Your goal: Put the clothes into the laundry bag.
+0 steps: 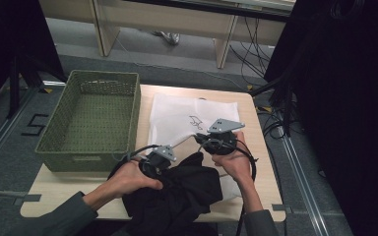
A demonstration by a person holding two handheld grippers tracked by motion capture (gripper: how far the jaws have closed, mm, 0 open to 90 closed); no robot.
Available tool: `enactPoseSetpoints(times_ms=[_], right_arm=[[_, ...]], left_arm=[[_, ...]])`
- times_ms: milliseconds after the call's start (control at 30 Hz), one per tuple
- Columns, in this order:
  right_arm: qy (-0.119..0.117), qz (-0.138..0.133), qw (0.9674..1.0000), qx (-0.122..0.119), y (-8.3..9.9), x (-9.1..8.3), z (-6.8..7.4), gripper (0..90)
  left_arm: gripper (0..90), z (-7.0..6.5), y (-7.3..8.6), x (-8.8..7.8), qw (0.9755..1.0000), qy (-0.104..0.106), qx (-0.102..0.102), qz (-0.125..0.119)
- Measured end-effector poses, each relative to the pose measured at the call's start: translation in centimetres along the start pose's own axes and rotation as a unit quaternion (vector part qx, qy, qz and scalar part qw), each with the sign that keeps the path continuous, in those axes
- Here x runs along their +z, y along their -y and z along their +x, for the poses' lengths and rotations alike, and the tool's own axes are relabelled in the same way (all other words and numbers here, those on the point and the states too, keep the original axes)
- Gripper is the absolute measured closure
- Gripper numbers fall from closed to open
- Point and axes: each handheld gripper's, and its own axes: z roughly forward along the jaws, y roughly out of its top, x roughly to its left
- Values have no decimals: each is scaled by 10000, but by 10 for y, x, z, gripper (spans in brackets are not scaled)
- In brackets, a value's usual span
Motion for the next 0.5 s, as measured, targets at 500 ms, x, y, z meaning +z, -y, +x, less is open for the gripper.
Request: enactPoseSetpoints(times_ms=[500], right_arm=[[100,-47,9999,-71,-6,-7,3,875]], left_arm=[[488,68,-5,33,9730,-1616,-1431,-812]])
